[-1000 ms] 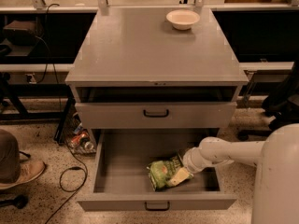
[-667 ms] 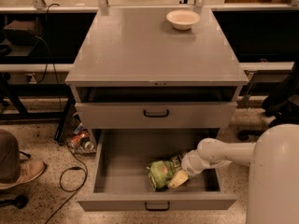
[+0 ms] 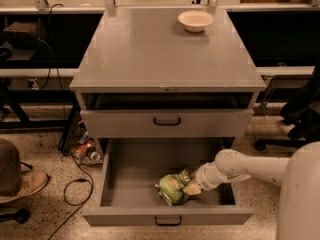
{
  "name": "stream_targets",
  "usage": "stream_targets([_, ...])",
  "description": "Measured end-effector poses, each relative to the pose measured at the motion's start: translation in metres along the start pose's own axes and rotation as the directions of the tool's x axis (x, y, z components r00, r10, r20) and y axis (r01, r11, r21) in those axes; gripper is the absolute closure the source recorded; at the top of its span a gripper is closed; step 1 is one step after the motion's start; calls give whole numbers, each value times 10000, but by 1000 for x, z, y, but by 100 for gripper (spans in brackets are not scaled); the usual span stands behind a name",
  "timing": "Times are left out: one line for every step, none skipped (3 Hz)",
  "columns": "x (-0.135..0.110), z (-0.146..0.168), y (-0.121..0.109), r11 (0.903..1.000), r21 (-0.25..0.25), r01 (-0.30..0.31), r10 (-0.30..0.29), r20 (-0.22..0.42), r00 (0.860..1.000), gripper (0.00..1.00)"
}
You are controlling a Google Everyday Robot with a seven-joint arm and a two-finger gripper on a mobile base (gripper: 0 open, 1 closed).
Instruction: Pick green jalapeno chip bag from middle drawer and place on counter
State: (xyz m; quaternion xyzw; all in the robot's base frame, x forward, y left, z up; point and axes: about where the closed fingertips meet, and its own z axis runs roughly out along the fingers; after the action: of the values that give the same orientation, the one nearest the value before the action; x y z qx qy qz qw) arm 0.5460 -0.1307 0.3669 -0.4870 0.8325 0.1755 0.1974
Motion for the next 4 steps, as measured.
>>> stream_targets([-8,-14,7,9997,-175,165,-156,488,9987,80])
stream_targets([-20,-53,11,9982,-129,588,-562,1491,9872,100])
stream_targets([-38,-124,16,9921,307,1214,-1251,2781,9524,100])
stream_targets([-39,-205,14,9849,1115,1321,-1647,3739,9127,100])
